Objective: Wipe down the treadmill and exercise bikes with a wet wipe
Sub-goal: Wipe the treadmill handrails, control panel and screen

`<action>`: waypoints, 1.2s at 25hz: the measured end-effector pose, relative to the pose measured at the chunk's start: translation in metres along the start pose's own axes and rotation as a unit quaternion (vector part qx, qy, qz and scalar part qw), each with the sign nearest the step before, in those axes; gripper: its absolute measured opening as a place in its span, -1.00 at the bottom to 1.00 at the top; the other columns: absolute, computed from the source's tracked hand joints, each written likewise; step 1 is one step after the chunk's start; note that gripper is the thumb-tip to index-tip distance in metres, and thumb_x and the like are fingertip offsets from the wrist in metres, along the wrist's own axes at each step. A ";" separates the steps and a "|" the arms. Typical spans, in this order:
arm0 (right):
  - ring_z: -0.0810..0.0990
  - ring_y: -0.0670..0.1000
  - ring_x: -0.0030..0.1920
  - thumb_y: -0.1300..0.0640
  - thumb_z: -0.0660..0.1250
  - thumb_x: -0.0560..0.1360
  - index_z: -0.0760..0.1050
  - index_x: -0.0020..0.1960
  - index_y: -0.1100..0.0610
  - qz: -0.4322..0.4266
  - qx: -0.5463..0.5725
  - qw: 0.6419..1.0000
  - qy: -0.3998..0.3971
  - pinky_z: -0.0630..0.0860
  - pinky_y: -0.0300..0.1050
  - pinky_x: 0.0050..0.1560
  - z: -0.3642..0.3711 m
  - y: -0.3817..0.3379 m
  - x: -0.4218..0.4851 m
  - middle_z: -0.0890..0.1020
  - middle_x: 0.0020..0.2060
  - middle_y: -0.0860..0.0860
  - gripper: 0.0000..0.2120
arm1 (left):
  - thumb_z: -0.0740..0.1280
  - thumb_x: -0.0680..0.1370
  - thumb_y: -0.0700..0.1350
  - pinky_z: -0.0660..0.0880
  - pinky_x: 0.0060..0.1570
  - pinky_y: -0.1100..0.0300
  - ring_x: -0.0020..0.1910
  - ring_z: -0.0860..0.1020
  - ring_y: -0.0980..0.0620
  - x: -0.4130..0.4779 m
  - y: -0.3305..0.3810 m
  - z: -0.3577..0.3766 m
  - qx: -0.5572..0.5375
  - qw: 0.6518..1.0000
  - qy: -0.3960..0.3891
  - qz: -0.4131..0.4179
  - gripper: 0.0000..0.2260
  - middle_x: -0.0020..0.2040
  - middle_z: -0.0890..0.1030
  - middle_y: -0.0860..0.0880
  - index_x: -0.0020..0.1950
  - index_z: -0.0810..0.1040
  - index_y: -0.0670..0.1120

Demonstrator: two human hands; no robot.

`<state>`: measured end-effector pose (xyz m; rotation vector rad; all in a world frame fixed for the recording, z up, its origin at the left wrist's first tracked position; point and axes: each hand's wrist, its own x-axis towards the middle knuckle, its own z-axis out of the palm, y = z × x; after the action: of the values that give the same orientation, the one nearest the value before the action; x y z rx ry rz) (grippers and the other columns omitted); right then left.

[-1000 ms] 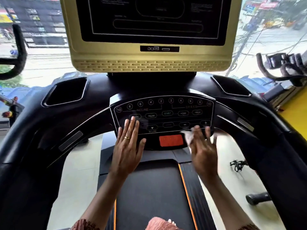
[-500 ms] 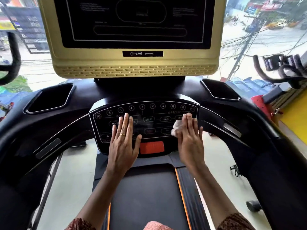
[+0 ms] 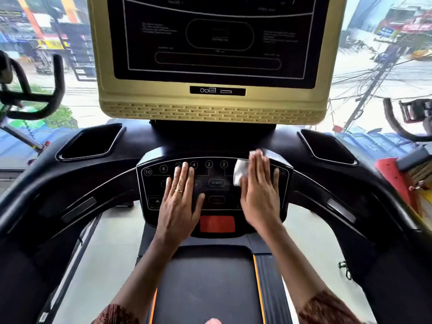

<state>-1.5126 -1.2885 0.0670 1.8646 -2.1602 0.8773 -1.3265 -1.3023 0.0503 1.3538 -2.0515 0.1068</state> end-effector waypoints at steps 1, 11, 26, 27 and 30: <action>-0.07 0.02 0.52 0.04 -0.05 0.60 -0.02 0.54 0.17 -0.012 0.002 1.000 -0.008 -0.10 0.05 0.50 0.004 -0.005 -0.021 0.03 0.53 0.07 -0.46 | 0.09 0.59 0.05 -0.01 0.47 0.09 0.50 0.09 -0.07 -0.001 0.000 0.002 0.001 1.000 -0.004 0.005 -0.45 0.50 0.18 -0.19 0.48 0.21 -0.26; 0.09 0.09 0.51 0.01 -0.08 0.60 0.07 0.52 0.24 0.109 -0.034 0.991 0.070 -0.07 0.15 0.47 -0.010 0.053 -0.009 0.14 0.51 0.13 -0.45 | 0.13 0.58 0.04 0.00 0.47 0.09 0.51 0.09 -0.04 0.018 0.034 0.017 -0.025 0.997 -0.022 0.072 -0.45 0.51 0.18 -0.15 0.48 0.23 -0.25; 0.01 0.11 0.52 -0.04 -0.26 0.63 0.03 0.52 0.28 0.111 -0.035 0.993 0.003 0.00 0.12 0.45 0.001 0.012 -0.089 0.05 0.52 0.17 -0.42 | 0.13 0.58 0.03 -0.08 0.49 0.15 0.51 0.06 -0.01 0.015 0.027 0.018 -0.054 0.994 -0.029 0.093 -0.47 0.51 0.19 -0.15 0.48 0.25 -0.24; 0.03 0.10 0.52 -0.02 -0.26 0.64 0.06 0.52 0.26 0.055 -0.039 0.998 -0.018 0.00 0.11 0.43 0.001 0.005 -0.098 0.08 0.52 0.16 -0.44 | 0.13 0.58 0.02 -0.08 0.49 0.15 0.51 0.06 -0.01 0.014 0.026 0.018 -0.059 0.993 -0.028 0.097 -0.47 0.50 0.19 -0.15 0.48 0.25 -0.24; 0.03 -0.01 0.52 -0.02 -0.25 0.65 0.12 0.52 0.18 0.029 -0.090 0.995 -0.018 -0.06 0.07 0.45 0.000 0.006 -0.099 0.15 0.51 0.07 -0.47 | 0.13 0.58 0.02 -0.06 0.49 0.12 0.52 0.08 -0.05 0.005 0.013 0.012 -0.062 0.993 -0.032 0.094 -0.46 0.51 0.19 -0.16 0.49 0.23 -0.23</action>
<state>-1.4970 -1.2039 0.0177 1.7519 -2.2413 0.6394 -1.3446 -1.3051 0.0475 1.1004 -2.1989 0.0175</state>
